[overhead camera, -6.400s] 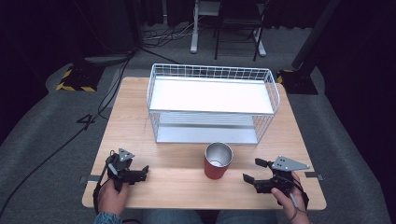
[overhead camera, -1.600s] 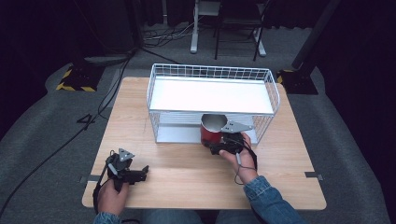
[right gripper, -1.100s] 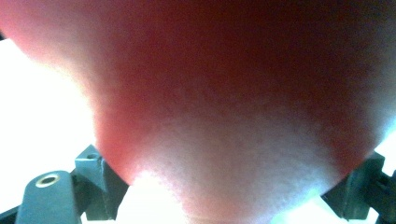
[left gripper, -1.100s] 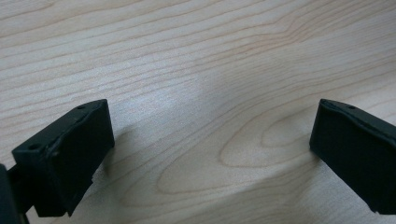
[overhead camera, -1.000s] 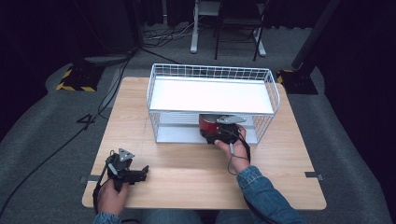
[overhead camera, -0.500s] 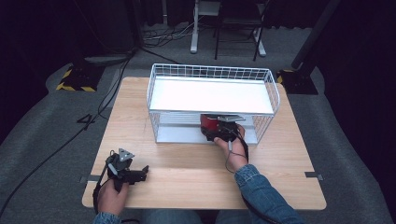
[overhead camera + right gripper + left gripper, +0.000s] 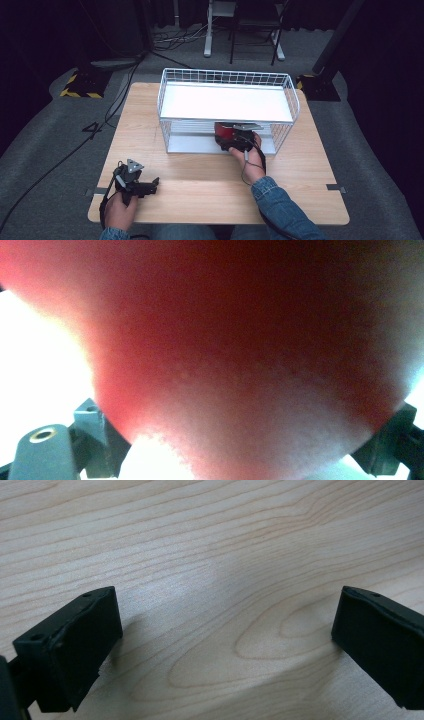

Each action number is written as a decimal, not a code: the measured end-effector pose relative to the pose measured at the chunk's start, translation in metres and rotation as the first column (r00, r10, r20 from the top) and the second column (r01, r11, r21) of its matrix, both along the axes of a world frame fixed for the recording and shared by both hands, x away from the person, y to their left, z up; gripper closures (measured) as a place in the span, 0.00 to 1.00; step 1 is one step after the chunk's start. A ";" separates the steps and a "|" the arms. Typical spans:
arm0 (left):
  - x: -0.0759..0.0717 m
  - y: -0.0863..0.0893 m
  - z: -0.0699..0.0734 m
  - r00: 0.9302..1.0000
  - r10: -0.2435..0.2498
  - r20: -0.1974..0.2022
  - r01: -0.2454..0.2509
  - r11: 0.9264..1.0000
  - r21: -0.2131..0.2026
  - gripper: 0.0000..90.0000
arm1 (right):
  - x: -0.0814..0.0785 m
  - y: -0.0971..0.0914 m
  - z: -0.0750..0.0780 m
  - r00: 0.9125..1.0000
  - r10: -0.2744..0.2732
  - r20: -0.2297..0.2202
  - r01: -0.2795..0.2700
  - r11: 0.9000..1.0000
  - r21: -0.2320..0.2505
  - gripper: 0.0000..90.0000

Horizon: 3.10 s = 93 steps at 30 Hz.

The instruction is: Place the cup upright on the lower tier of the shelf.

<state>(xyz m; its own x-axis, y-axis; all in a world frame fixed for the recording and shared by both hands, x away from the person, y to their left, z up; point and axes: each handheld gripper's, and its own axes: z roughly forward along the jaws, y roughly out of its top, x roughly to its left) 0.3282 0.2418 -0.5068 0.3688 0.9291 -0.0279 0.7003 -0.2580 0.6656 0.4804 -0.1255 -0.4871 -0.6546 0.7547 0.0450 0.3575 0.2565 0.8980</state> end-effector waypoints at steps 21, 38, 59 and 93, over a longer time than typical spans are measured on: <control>0.000 0.000 0.000 1.000 0.000 0.000 0.000 1.000 0.000 0.00 | -0.010 -0.003 -0.004 1.000 0.004 0.001 -0.004 0.996 -0.087 0.18; -0.004 0.001 0.000 1.000 -0.015 0.005 0.015 1.000 0.001 0.00 | -0.041 -0.030 0.014 0.998 0.063 -0.003 -0.063 0.996 -0.063 0.18; -0.007 0.001 0.000 1.000 -0.020 0.002 0.020 1.000 -0.001 0.00 | -0.086 -0.097 0.043 0.997 0.069 -0.036 -0.071 0.996 -0.045 0.18; -0.001 -0.001 0.000 1.000 -0.024 0.004 0.024 1.000 -0.002 0.00 | -0.122 -0.214 0.006 0.973 -0.150 -0.176 0.132 0.985 -0.110 0.18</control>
